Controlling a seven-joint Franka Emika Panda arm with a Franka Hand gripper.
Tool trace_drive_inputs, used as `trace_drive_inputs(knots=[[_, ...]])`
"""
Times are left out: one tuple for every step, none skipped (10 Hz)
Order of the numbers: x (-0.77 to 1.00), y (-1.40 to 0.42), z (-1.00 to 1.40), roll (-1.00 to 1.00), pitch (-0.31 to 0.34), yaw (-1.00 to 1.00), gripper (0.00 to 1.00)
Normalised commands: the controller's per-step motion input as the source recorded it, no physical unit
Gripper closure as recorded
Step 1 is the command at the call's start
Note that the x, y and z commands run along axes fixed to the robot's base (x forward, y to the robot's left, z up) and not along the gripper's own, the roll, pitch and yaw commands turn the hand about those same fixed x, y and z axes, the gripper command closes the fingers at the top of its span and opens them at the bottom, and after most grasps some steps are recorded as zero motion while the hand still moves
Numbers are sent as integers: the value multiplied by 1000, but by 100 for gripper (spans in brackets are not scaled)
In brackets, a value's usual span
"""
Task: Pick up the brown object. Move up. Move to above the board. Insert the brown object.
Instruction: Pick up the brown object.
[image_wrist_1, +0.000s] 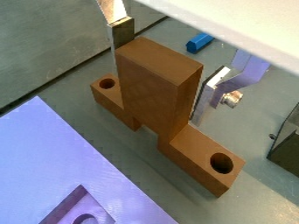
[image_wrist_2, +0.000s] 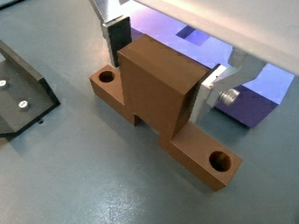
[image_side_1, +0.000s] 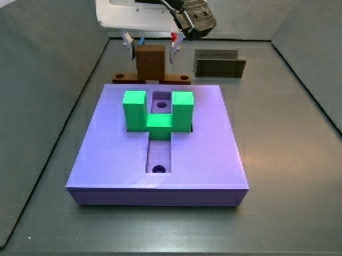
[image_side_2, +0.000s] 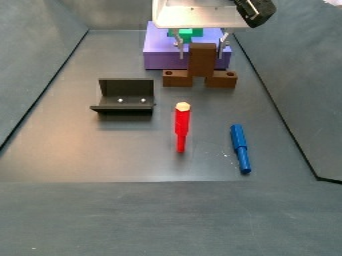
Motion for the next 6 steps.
trace_drive_inputs(knots=[[-3,0,-114,31,-6,0,0],[0,0,-171,53,-4,0,0],[0,0,0,0,0,0,0],[0,0,0,0,0,0,100],[0,0,0,0,0,0,100],[0,0,0,0,0,0,100]])
